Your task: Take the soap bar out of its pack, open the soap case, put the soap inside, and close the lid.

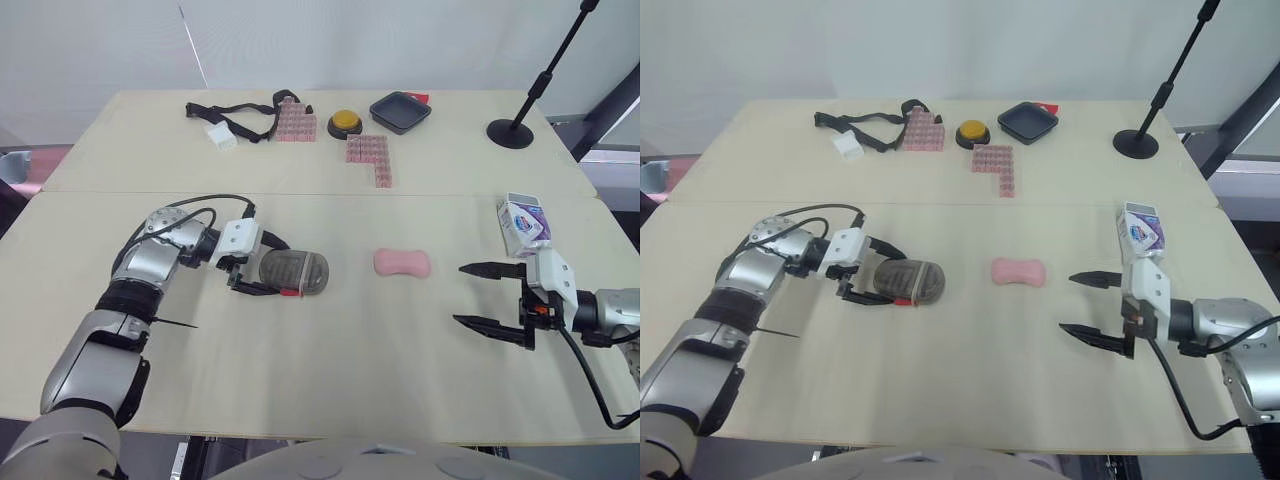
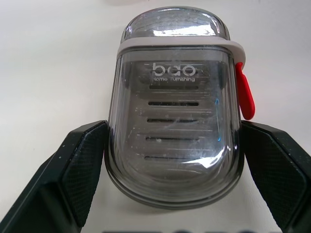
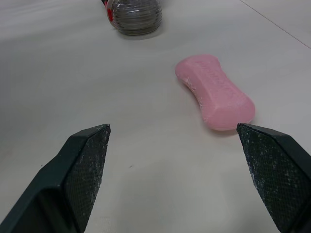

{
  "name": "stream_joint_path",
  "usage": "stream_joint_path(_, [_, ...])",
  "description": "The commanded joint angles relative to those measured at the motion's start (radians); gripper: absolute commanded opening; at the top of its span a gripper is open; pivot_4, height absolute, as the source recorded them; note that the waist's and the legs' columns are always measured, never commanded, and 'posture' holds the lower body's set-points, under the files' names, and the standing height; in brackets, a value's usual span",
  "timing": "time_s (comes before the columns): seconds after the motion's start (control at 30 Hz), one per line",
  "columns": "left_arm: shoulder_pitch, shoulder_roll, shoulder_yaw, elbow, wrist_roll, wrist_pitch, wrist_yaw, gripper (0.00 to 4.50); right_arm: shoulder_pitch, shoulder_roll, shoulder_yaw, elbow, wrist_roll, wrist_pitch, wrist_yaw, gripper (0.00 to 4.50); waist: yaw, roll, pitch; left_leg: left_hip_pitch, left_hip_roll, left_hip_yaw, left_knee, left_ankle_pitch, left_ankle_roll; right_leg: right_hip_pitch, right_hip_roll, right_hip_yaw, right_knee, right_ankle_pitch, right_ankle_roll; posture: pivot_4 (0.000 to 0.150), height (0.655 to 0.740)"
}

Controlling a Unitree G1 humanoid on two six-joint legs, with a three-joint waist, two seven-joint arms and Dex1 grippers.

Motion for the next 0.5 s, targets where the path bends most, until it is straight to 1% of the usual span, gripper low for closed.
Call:
stream_joint_path(0.03, [-0.001, 0.008, 0.011, -0.005, -0.003, 0.002, -0.002, 4.5, -0.002, -0.008, -0.005, -0.024, 0.007, 0.002, -0.004, 4.47, 0.0, 0.0, 0.0, 0.0, 0.0, 0.0, 0.0, 0.0, 0.0, 0.0, 0.0, 0.0, 0.0, 0.0, 0.0, 0.15, 0.74])
stream_joint_path(0.2, [0.002, 0.009, 0.008, -0.001, -0.002, -0.002, -0.007, 4.5, -0.004, -0.008, -0.002, -0.035, 0.008, 0.012, -0.011, 4.47, 0.0, 0.0, 0.0, 0.0, 0.0, 0.0, 0.0, 0.0, 0.0, 0.0, 0.0, 0.0, 0.0, 0.0, 0.0, 0.15, 0.74])
stream_joint_path(0.27, [0.004, 0.009, 0.007, 0.001, -0.001, -0.003, -0.009, 3.99, -0.005, -0.008, -0.001, -0.038, 0.009, 0.015, -0.013, 4.5, 0.0, 0.0, 0.0, 0.0, 0.0, 0.0, 0.0, 0.0, 0.0, 0.0, 0.0, 0.0, 0.0, 0.0, 0.0, 0.15, 0.74])
stream_joint_path(0.3, [0.004, 0.009, 0.007, 0.002, -0.001, -0.004, -0.009, 3.65, -0.005, -0.008, -0.001, -0.039, 0.01, 0.016, -0.014, 4.5, 0.0, 0.0, 0.0, 0.0, 0.0, 0.0, 0.0, 0.0, 0.0, 0.0, 0.0, 0.0, -0.001, 0.0, 0.0, 0.15, 0.74])
stream_joint_path(0.33, [0.005, 0.009, 0.007, 0.002, 0.0, -0.004, -0.008, 3.49, -0.005, -0.009, 0.0, -0.039, 0.009, 0.017, -0.014, 4.5, 0.0, 0.0, 0.0, 0.0, 0.0, 0.0, 0.0, 0.0, 0.0, 0.0, 0.0, 0.0, -0.002, 0.0, 0.0, 0.15, 0.74])
stream_joint_path(0.5, [0.007, 0.007, 0.01, 0.005, 0.005, -0.014, 0.008, 3.46, 0.003, -0.01, -0.005, -0.03, 0.007, 0.01, -0.008, 4.5, 0.0, 0.0, 0.0, 0.0, 0.0, 0.0, 0.0, 0.0, 0.0, 0.0, 0.0, 0.0, -0.002, 0.0, 0.0, 0.15, 0.74])
